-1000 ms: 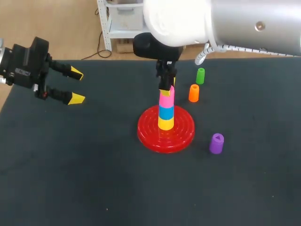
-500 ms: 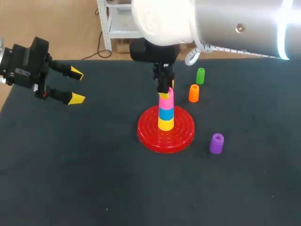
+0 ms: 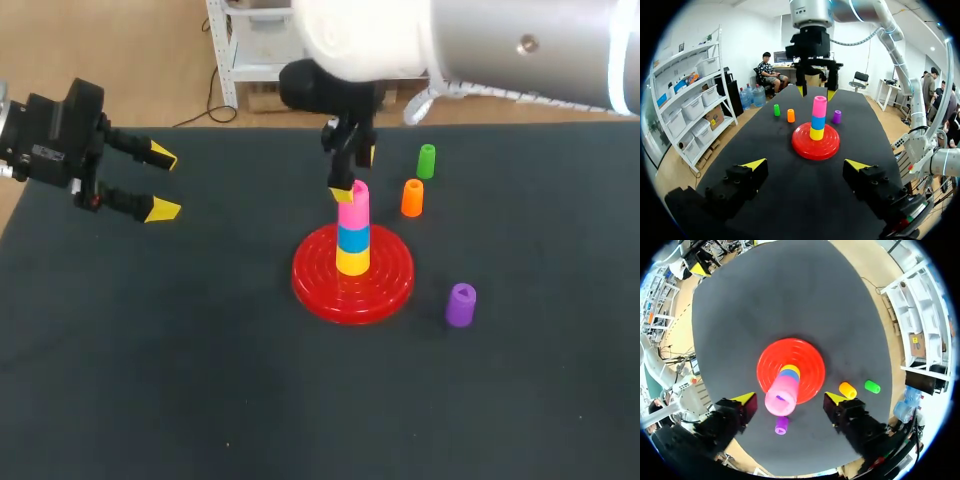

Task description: Pick up and stack the cylinders on the red base in this order: pink,purple,orange,green

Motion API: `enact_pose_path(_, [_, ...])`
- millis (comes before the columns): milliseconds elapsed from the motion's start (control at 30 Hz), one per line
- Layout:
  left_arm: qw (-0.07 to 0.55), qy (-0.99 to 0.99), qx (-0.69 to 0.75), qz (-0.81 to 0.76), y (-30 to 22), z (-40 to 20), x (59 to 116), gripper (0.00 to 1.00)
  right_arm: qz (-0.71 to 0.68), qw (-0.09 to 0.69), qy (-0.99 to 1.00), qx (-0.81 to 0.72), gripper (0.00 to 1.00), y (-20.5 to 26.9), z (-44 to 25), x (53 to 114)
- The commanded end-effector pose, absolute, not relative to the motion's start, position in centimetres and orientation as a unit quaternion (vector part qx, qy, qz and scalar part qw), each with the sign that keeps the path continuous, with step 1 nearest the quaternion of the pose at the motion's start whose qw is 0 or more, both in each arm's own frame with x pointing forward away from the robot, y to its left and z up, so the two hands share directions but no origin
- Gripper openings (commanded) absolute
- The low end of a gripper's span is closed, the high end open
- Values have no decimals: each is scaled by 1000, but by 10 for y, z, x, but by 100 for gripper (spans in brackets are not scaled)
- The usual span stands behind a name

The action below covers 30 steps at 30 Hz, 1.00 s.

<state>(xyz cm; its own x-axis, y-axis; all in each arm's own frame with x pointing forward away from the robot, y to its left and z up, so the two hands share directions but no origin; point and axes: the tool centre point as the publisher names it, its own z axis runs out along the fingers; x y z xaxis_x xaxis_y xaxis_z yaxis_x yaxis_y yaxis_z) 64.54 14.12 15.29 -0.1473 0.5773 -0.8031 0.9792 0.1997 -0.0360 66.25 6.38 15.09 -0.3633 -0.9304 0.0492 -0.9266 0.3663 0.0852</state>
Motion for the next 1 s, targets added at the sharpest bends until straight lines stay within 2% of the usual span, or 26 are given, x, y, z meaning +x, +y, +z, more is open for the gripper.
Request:
enact_pose_path(33, [340, 696, 558, -297, 142, 152, 645, 100, -28, 5, -831, 556, 100, 52, 164, 652])
enact_pose_path(567, [340, 696, 558, -297, 142, 152, 645, 100, -18, -78, -859, 505, 100, -15, 166, 644])
enact_pose_path(1000, [340, 696, 558, -297, 142, 152, 645, 100, -47, -57, -864, 498, 100, -46, 124, 576])
